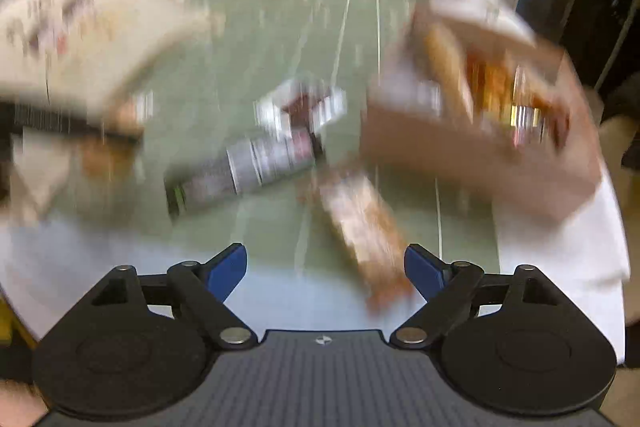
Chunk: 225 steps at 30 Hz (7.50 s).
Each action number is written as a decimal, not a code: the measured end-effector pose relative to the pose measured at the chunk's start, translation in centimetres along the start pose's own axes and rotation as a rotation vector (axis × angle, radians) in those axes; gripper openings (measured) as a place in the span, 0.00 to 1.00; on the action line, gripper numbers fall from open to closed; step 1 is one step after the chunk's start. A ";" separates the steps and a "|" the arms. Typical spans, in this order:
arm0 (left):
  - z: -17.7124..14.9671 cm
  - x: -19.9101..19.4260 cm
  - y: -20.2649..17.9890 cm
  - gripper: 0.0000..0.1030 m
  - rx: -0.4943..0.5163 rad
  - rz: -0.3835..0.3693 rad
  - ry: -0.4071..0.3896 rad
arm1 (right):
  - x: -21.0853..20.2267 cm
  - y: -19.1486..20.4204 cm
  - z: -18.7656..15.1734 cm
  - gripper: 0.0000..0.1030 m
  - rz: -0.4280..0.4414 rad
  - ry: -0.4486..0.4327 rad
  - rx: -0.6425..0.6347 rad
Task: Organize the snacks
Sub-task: 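Grasp the silver-wrapped chocolate square with the right tool while the left holds the cake, then lower the cake and chocolate square into the pink box and open both tools, then grasp the dark chocolate bar with the left tool while the right grasps the wafer packet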
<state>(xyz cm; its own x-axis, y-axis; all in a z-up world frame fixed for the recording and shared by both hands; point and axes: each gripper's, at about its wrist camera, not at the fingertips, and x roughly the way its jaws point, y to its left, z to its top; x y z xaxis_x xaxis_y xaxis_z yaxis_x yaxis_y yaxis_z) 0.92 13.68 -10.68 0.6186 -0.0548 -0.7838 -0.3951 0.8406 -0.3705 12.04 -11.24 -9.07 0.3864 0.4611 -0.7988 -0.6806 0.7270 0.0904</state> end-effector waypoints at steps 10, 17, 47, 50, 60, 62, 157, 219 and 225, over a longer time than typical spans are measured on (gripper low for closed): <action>-2.5 -3.1 2.8 0.63 -0.056 -0.035 -0.018 | 7.8 4.5 8.0 0.54 -0.072 -0.063 0.236; -4.2 -4.3 4.9 0.63 -0.017 -0.023 0.016 | 13.2 5.1 8.6 0.40 -0.225 -0.022 0.323; -4.9 -1.0 3.7 0.62 -0.088 0.182 0.075 | 8.5 9.7 6.2 0.41 0.108 0.070 -0.036; -5.0 -1.2 3.8 0.62 -0.093 0.178 0.078 | 11.0 10.5 7.6 0.42 0.080 0.121 0.021; -5.2 -1.3 4.0 0.61 -0.085 0.156 0.077 | 10.0 14.1 4.1 0.40 0.171 0.135 -0.249; -5.3 -1.3 3.9 0.62 -0.059 0.158 0.078 | 8.8 13.7 2.6 0.40 0.201 0.147 -0.277; 4.8 5.1 -9.6 0.58 -0.035 0.062 -0.085 | -1.6 -13.9 13.5 0.53 0.026 -0.236 0.051; -5.7 4.6 -10.4 0.48 0.258 0.233 0.197 | 3.7 -3.4 -0.5 0.42 0.131 0.006 -0.039; -6.8 4.9 -11.6 0.50 0.319 0.292 0.159 | 3.3 -3.8 -2.1 0.42 0.097 0.044 -0.032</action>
<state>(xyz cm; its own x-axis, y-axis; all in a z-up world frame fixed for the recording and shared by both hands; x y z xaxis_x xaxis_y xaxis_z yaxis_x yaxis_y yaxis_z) 3.91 -0.02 -13.61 0.3904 0.1481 -0.9087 -0.2933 0.9556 0.0297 14.54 -13.58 -13.28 0.2903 0.5053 -0.8126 -0.7334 0.6630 0.1503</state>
